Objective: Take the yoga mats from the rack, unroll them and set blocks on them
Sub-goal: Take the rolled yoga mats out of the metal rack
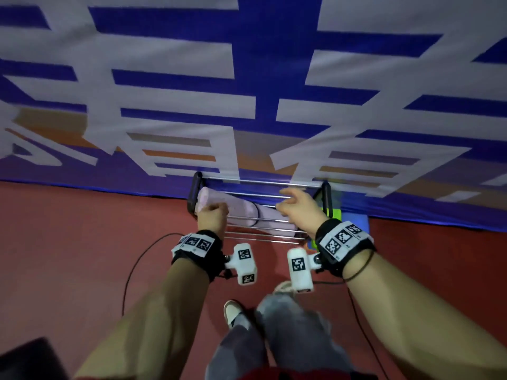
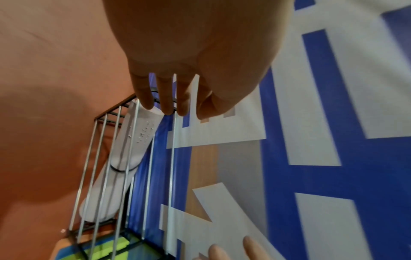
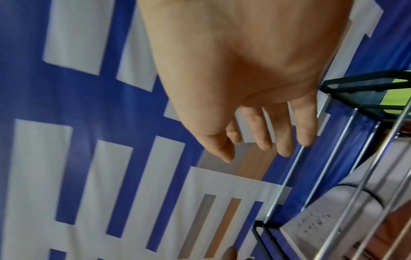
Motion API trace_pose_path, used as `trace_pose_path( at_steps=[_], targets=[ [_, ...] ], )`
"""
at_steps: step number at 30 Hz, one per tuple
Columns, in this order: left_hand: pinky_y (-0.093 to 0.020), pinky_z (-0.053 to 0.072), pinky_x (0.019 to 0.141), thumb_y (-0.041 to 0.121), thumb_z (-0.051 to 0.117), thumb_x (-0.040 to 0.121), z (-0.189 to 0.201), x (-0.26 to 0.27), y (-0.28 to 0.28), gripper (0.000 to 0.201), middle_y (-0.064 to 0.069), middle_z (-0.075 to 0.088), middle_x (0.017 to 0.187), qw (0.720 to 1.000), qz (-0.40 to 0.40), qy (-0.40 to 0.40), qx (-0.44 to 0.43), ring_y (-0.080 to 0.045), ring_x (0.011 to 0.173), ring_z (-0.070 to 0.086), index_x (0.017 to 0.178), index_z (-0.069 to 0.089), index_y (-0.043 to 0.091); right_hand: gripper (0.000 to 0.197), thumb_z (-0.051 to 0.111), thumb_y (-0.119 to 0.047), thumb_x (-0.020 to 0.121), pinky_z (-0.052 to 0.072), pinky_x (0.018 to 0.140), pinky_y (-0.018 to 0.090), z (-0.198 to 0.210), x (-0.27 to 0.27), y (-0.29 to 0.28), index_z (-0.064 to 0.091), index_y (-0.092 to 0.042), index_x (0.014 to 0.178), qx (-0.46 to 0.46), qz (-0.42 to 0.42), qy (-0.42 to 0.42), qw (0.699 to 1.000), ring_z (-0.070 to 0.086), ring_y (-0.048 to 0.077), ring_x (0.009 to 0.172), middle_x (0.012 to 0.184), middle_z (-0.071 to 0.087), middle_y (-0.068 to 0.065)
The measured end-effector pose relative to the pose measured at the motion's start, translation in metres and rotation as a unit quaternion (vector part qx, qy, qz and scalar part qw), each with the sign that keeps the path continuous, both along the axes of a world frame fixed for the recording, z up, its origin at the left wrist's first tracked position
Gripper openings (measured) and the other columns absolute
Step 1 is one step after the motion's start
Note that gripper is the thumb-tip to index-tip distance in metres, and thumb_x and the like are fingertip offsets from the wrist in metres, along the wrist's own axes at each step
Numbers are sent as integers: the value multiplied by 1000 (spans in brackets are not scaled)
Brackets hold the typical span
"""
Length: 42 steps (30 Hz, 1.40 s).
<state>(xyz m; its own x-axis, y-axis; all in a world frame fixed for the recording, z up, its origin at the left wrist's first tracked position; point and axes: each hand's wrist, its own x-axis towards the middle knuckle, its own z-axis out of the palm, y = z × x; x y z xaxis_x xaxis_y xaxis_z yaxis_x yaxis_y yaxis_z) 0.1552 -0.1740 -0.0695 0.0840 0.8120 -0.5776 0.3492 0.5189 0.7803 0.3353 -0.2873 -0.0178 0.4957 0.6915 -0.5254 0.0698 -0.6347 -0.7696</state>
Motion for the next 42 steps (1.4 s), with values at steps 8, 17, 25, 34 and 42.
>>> trace_pose_path(
  at_steps=[8, 17, 25, 34, 42],
  targets=[
    [-34, 42, 73, 29, 63, 74, -71, 13, 46, 24, -18, 61, 81, 993, -43, 104, -41, -21, 77, 53, 88, 71, 11, 41, 66, -18, 88, 45, 74, 31, -100, 18, 65, 57, -17, 127, -41, 21, 30, 998, 57, 18, 80, 102, 63, 3],
    [-29, 43, 75, 12, 63, 77, -163, 36, 105, 16, -10, 59, 87, 984, -85, 148, -57, -20, 82, 53, 65, 58, 20, 34, 63, -16, 92, 49, 81, 33, -206, 18, 100, 57, -20, 125, -82, 20, 87, 993, 64, 26, 98, 117, 64, 10],
    [-39, 51, 88, 32, 49, 68, -248, 44, 161, 45, -25, 66, 107, 935, -215, 278, -44, -39, 103, 62, 92, 71, 2, 32, 59, -9, 91, 55, 89, 44, -257, 27, 138, 60, -19, 121, -105, -27, 79, 991, 69, 28, 94, 92, 64, -2],
    [-44, 43, 105, 46, 50, 87, -294, 32, 188, 48, -23, 51, 138, 890, -306, 334, -54, -41, 121, 54, 121, 66, 16, 33, 60, -14, 90, 54, 95, 41, -280, 10, 162, 60, -23, 122, -112, -16, 84, 990, 69, 21, 96, 103, 66, 0],
    [-49, 36, 110, 23, 43, 95, -290, 38, 183, 40, -19, 48, 143, 875, -333, 350, -23, -43, 128, 46, 128, 62, 9, 35, 60, -14, 92, 55, 93, 38, -287, 21, 157, 58, -21, 127, -125, -3, 78, 989, 69, 19, 94, 97, 66, -4]
  ],
)
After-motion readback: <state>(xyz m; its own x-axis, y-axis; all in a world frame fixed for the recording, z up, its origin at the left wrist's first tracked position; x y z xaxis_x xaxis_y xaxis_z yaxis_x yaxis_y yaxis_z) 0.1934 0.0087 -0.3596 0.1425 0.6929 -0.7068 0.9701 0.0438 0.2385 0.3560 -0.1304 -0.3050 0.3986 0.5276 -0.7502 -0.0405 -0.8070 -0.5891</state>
